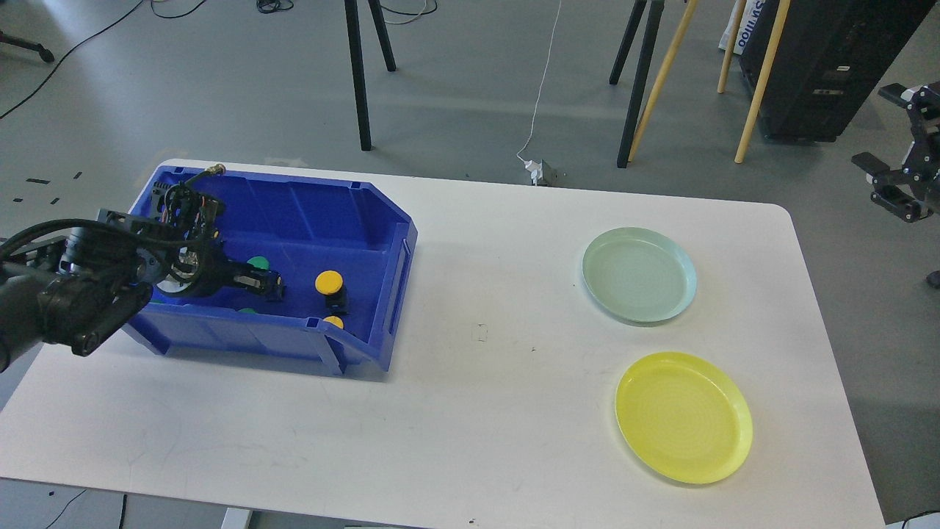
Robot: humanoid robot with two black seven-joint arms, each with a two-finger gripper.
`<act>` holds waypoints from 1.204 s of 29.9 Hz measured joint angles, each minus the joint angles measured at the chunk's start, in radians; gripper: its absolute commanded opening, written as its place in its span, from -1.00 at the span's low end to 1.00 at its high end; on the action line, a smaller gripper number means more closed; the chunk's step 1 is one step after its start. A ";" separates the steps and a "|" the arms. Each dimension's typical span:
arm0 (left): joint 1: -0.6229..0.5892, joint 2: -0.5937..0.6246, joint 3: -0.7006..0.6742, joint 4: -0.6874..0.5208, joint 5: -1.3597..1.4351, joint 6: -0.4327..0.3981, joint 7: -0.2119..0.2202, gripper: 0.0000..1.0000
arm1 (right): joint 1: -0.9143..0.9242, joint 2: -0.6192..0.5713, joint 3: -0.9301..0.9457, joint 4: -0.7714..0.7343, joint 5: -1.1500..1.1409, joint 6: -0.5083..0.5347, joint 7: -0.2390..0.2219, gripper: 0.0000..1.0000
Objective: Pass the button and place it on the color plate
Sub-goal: 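Lift the green button out of the bin with the left gripper, then pass the green button from the left gripper to the right gripper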
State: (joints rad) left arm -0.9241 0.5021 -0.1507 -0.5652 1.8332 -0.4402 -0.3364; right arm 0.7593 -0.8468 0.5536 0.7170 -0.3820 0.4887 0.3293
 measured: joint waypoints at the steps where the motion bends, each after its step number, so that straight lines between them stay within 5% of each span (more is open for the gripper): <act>1: -0.002 -0.001 -0.001 -0.002 -0.002 0.000 -0.002 -0.55 | 0.000 0.000 0.000 0.000 0.000 0.000 0.000 0.96; 19: -0.135 0.314 -0.072 -0.391 -0.230 -0.049 -0.025 -0.51 | 0.025 0.052 0.010 0.004 -0.002 0.000 0.000 0.96; 27: -0.257 0.275 -0.195 -0.400 -0.480 -0.049 -0.008 -0.50 | 0.071 0.071 0.018 0.103 0.007 0.000 0.000 0.96; 36: -0.377 0.089 -0.198 -0.392 -0.934 -0.049 0.065 -0.46 | 0.082 0.186 0.135 0.233 0.014 -0.036 -0.001 0.96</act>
State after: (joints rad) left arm -1.3011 0.5912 -0.3489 -0.9572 0.8990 -0.4888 -0.2715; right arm 0.8410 -0.6611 0.6889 0.9501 -0.3680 0.4531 0.3283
